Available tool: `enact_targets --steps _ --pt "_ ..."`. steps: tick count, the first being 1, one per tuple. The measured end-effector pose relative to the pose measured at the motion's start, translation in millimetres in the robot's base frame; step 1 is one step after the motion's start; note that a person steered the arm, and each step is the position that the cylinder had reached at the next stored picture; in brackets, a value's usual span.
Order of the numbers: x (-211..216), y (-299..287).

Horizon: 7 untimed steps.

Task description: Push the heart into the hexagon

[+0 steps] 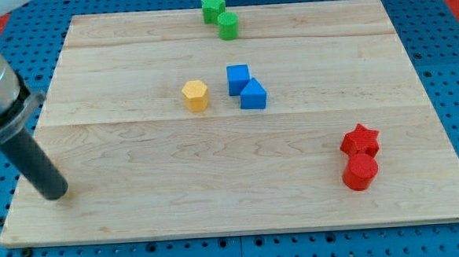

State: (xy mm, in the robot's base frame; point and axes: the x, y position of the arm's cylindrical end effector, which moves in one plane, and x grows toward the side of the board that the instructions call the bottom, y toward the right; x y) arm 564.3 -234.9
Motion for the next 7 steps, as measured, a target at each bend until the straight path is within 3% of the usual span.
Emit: enact_targets --steps 1,3,5,7 --pt "-3.4 -67.5" --pt "-47.2 -9.0" --pt "-96.2 -0.9" --pt "-100.0 94.7"
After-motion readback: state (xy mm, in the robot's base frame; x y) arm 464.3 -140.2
